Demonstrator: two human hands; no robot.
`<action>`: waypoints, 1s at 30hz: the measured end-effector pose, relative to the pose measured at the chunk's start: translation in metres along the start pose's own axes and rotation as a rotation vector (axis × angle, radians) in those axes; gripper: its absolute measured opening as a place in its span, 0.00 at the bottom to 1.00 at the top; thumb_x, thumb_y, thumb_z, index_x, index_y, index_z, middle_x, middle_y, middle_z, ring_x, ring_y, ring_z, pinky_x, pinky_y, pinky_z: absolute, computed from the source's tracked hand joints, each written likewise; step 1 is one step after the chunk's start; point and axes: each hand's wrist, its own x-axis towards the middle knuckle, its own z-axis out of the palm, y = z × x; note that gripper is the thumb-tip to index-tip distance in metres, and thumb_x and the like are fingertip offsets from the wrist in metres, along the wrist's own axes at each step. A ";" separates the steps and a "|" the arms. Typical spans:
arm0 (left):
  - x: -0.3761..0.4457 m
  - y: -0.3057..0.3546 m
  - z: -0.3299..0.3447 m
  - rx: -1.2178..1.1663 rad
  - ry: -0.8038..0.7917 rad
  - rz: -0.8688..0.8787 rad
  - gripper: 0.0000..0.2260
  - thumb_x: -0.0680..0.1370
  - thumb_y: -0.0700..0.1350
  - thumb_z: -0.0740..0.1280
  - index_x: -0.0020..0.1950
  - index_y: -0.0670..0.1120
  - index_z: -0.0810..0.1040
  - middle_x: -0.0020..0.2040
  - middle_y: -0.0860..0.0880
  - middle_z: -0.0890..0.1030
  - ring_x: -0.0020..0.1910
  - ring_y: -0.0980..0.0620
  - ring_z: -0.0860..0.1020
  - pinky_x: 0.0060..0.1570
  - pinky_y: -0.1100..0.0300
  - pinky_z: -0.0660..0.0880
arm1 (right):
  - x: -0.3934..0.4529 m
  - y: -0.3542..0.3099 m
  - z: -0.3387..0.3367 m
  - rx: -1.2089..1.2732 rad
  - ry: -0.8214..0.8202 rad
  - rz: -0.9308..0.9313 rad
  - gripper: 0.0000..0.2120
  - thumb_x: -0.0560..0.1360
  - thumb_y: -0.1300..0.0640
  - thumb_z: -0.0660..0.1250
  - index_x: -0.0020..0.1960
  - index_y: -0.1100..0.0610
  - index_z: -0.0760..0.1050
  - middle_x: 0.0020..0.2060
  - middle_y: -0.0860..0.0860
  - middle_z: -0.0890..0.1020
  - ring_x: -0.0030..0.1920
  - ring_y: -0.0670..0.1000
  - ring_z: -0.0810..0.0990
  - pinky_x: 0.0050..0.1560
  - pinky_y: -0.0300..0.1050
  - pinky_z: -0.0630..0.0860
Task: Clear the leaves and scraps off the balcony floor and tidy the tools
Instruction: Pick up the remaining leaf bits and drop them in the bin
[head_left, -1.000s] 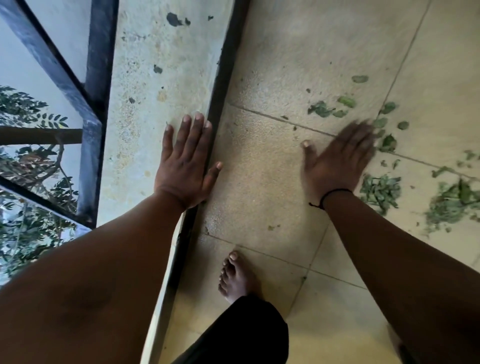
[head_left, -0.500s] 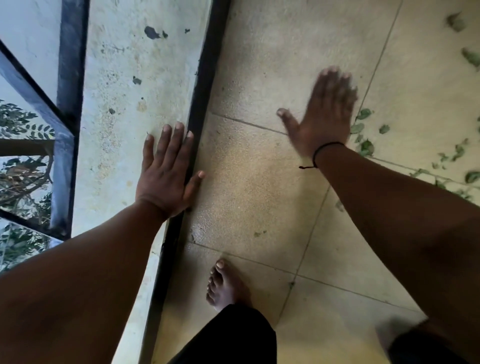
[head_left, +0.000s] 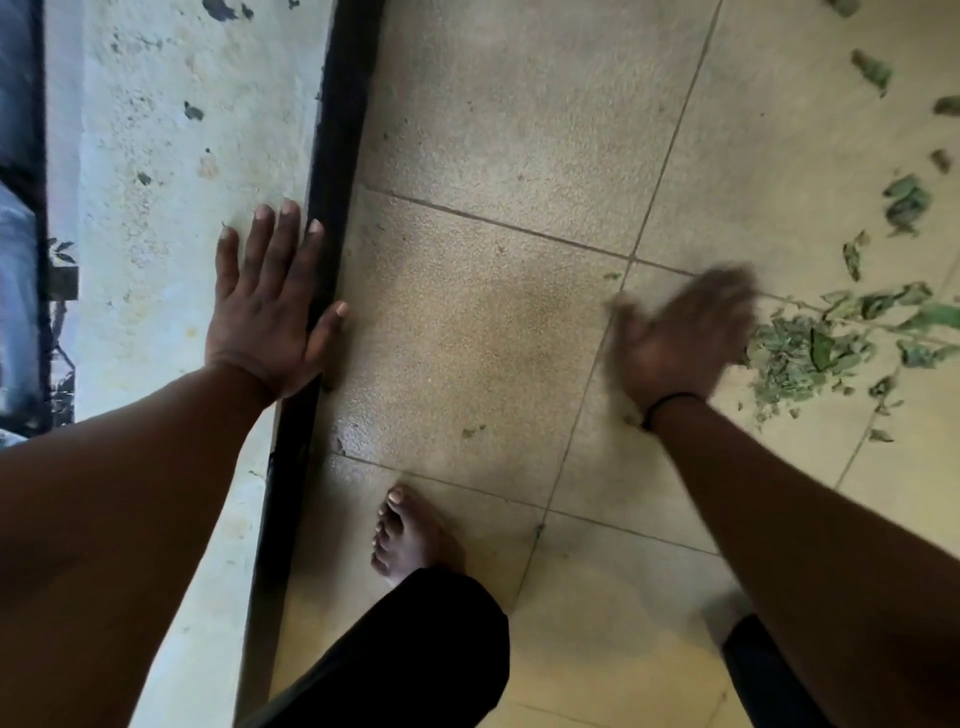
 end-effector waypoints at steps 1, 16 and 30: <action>0.000 0.000 0.000 0.001 0.006 -0.006 0.33 0.79 0.58 0.52 0.79 0.41 0.53 0.79 0.38 0.52 0.79 0.39 0.48 0.75 0.53 0.32 | -0.024 -0.018 0.011 0.000 -0.024 -0.181 0.48 0.75 0.30 0.44 0.77 0.69 0.45 0.76 0.68 0.49 0.76 0.66 0.47 0.74 0.55 0.35; 0.002 0.004 0.001 -0.032 0.033 -0.030 0.32 0.80 0.56 0.55 0.80 0.41 0.52 0.80 0.37 0.50 0.78 0.45 0.44 0.74 0.58 0.31 | -0.051 0.014 0.052 -0.138 -0.077 -0.895 0.36 0.75 0.39 0.55 0.76 0.60 0.59 0.76 0.58 0.62 0.75 0.63 0.59 0.74 0.55 0.46; 0.067 0.175 0.033 -0.051 -0.125 0.140 0.40 0.79 0.66 0.45 0.80 0.39 0.46 0.80 0.38 0.47 0.79 0.39 0.45 0.74 0.48 0.35 | -0.004 0.012 0.018 -0.273 -0.075 -0.954 0.35 0.78 0.37 0.49 0.78 0.55 0.54 0.78 0.57 0.56 0.77 0.62 0.53 0.76 0.58 0.46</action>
